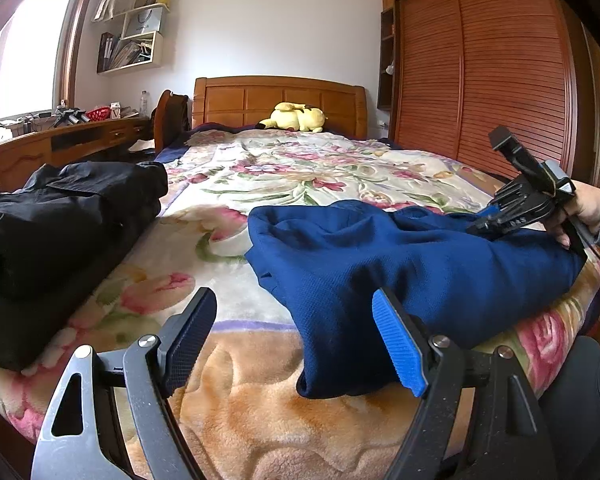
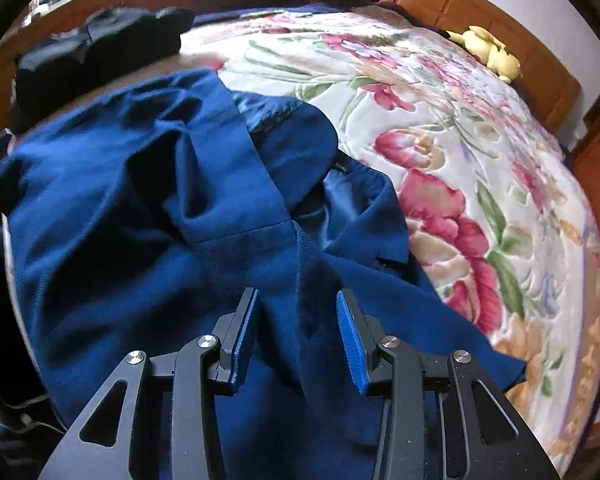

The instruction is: Fold large clothes

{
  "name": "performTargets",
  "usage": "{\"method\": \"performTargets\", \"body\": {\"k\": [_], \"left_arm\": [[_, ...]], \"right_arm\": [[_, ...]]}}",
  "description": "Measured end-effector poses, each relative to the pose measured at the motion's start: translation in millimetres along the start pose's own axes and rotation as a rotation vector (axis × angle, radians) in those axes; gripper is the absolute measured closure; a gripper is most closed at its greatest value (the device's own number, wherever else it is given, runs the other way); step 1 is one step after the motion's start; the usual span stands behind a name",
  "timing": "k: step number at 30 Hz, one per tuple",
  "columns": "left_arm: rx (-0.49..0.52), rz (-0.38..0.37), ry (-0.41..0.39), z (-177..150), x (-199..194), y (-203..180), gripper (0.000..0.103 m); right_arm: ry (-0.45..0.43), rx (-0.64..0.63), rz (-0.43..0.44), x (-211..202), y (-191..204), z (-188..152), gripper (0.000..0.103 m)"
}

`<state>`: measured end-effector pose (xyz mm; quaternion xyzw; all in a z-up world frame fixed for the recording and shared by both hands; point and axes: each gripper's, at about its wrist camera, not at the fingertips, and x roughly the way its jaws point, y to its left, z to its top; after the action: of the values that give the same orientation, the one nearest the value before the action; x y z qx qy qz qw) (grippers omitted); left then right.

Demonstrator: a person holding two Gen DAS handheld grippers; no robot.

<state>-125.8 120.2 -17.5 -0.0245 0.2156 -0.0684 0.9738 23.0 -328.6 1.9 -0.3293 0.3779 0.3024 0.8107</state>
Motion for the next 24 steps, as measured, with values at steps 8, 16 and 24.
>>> {"method": "performTargets", "body": {"k": [8,16,24], "left_arm": [[0.001,-0.013,0.012,-2,8,-3,0.022],[-0.003,-0.020,0.024,-4,13,-5,0.022],[-0.023,0.000,0.000,-2,11,2,0.022]], "right_arm": [[-0.102,-0.008,-0.149,-7,-20,43,0.101],[-0.002,0.019,-0.219,50,-31,74,0.096],[-0.184,0.166,-0.278,29,-31,92,0.039]]}}
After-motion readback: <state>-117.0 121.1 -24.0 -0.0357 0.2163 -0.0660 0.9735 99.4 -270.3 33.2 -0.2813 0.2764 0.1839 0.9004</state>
